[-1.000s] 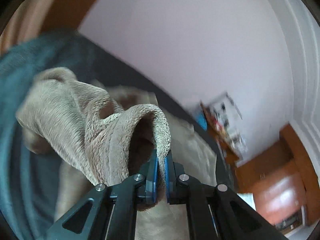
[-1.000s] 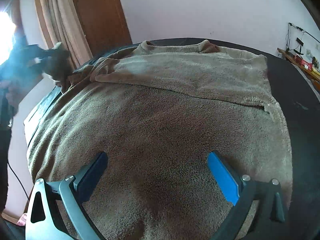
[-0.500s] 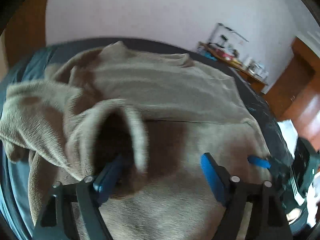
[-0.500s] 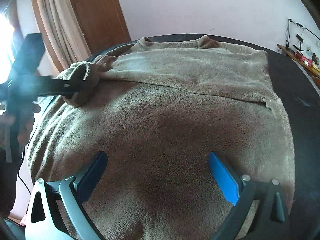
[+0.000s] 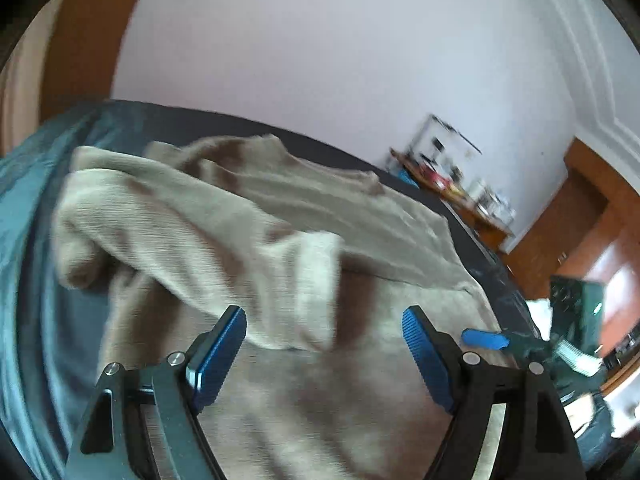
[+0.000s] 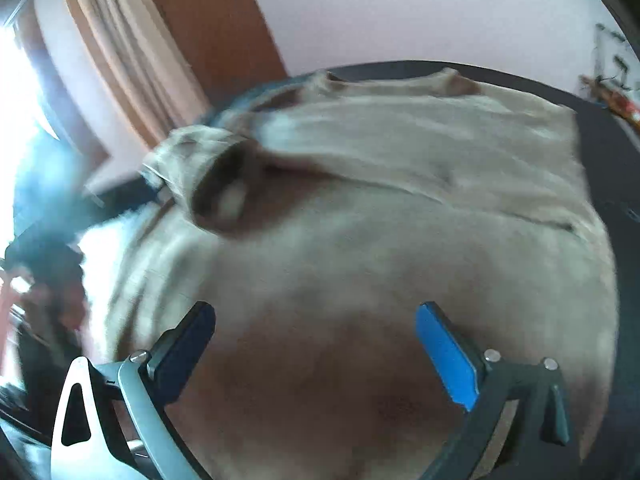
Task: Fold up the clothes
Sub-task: 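Grasp the cuff of the other fleece sleeve with the right gripper, then carry the sleeve across the garment body and open the right gripper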
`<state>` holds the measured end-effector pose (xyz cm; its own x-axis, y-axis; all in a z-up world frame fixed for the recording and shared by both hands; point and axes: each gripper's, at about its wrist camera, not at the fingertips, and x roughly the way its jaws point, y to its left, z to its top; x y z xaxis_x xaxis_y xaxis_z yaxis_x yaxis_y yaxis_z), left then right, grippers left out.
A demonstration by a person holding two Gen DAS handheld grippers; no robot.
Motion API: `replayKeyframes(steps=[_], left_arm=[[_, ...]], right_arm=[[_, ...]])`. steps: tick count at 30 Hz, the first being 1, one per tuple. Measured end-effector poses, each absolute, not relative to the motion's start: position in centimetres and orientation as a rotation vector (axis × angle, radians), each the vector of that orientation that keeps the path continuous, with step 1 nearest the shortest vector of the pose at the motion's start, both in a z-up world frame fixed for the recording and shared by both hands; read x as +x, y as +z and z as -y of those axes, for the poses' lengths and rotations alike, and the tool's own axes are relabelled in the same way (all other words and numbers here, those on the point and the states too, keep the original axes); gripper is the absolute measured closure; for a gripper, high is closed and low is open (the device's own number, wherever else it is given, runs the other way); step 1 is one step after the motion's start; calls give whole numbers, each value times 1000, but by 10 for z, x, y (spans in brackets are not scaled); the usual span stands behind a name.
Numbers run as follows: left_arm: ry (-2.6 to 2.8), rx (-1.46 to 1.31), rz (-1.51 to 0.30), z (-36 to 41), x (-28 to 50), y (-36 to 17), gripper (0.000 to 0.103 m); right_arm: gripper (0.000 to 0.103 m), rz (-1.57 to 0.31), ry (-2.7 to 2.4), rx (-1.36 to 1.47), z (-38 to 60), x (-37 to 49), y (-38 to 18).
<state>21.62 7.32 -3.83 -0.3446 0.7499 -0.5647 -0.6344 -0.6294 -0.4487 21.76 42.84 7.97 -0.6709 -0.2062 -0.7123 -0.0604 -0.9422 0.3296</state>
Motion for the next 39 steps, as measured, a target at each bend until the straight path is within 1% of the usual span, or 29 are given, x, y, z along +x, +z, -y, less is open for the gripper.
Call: replayKeyframes(steps=[3, 6, 9, 12, 15, 16, 18, 19, 20, 21, 22, 23, 26, 29, 31, 34, 39], left_arm=[[2028, -988, 236, -59, 211, -50, 21], [2013, -1017, 269, -52, 207, -63, 21], [1987, -1050, 289, -50, 204, -76, 21], [1965, -1060, 306, -50, 201, -81, 21], [1938, -1054, 332, -48, 198, -83, 21], [1931, -1060, 344, -48, 196, -84, 21], [1919, -1071, 365, -46, 193, -87, 21], [1917, -1071, 376, -45, 191, -88, 21], [1917, -1070, 391, -44, 190, -88, 21], [1915, -1069, 403, -43, 188, -89, 21], [1913, -1068, 415, -42, 187, -90, 21], [1910, -1067, 427, -41, 186, -90, 21], [1910, -1060, 459, -38, 183, -92, 21], [1919, -1061, 483, -36, 180, -94, 21], [1925, -1061, 488, -36, 179, -95, 21], [1946, -1061, 473, -39, 179, -95, 21], [1983, -1074, 464, -41, 176, -98, 21]], right_arm=[[2, 537, -2688, 1194, -413, 190, 98], [2, 591, -2643, 1190, -401, 153, 104], [2, 619, -2633, 1221, -397, 120, 98], [3, 712, -2590, 1260, -397, 91, 85], [5, 752, -2585, 1304, -396, 73, 73], [9, 757, -2583, 1319, -396, 70, 70], [18, 736, -2588, 1346, -391, 66, 64], [30, 717, -2592, 1358, -387, 64, 61], [44, 699, -2596, 1371, -384, 62, 59], [52, 669, -2605, 1379, -380, 61, 57], [71, 627, -2616, 1377, -377, 61, 58], [84, 593, -2619, 1372, -373, 59, 60], [89, 456, -2649, 1350, -359, 59, 70], [90, 285, -2699, 1249, -347, 57, 102], [90, 234, -2735, 1169, -349, 54, 127], [90, 209, -2811, 1056, -364, 48, 170], [90, 273, -2948, 898, -410, 47, 229]])
